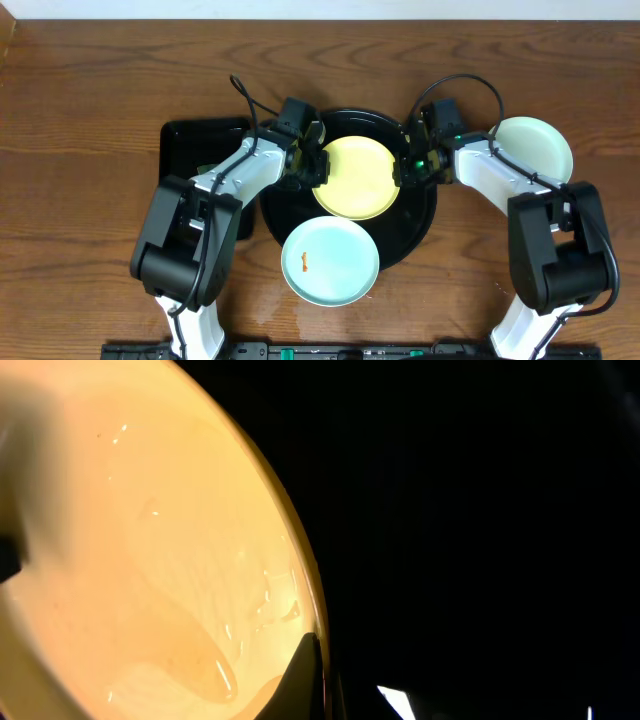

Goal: Clean dirty plates on tray and stack at the side

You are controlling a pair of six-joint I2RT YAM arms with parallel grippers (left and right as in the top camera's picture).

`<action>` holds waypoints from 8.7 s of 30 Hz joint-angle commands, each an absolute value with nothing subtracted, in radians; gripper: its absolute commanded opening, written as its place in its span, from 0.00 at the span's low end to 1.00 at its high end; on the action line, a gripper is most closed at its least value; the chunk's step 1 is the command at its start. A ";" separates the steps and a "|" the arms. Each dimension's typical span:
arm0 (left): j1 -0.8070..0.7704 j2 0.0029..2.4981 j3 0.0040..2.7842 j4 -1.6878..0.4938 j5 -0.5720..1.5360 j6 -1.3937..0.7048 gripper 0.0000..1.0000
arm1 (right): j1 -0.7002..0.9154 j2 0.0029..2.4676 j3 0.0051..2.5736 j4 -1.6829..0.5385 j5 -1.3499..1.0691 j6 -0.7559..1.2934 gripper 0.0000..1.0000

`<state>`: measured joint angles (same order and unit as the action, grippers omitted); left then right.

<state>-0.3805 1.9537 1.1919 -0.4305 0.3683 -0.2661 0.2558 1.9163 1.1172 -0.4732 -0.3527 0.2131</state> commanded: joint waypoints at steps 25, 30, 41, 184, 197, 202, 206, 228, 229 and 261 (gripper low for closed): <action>-0.373 2.033 1.195 -0.415 0.355 -0.274 0.08 | 0.234 1.943 1.098 -0.393 -0.865 0.200 0.01; -0.364 2.024 1.210 -0.438 0.356 -0.274 0.08 | 0.233 1.939 1.103 -0.393 -0.695 0.266 0.01; -0.260 1.735 1.298 -0.648 0.369 -0.263 0.55 | 0.244 1.739 1.155 -0.492 -0.318 0.204 0.01; 0.010 1.644 1.274 -0.867 0.194 -0.233 0.64 | 0.655 1.699 1.155 -1.016 -0.257 -0.162 0.60; 0.010 1.644 1.274 -0.867 0.194 -0.233 0.65 | 0.691 1.834 1.152 -0.949 -0.200 -0.150 0.01; 0.010 1.644 1.274 -0.867 0.194 -0.234 0.65 | 0.657 1.829 1.192 -0.936 -0.035 -0.147 0.01; 0.010 1.644 1.274 -0.868 0.194 -0.234 0.65 | 0.616 1.829 1.207 -0.813 0.203 -0.143 0.01; 0.010 1.644 1.274 -0.868 0.194 -0.234 0.65 | 0.316 1.846 1.221 -0.583 -0.356 0.218 0.46; 0.010 1.644 1.274 -0.868 0.194 -0.234 0.65 | 0.306 1.856 1.221 -0.580 -0.374 0.269 0.43; 0.001 1.646 0.981 -0.604 -0.022 -0.312 0.60 | 0.316 1.917 1.223 -0.551 -0.191 0.329 0.01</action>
<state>0.0029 1.6402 1.0584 -0.6720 0.0841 -0.2703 0.3065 1.9484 1.2270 -0.5400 -0.2188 0.3695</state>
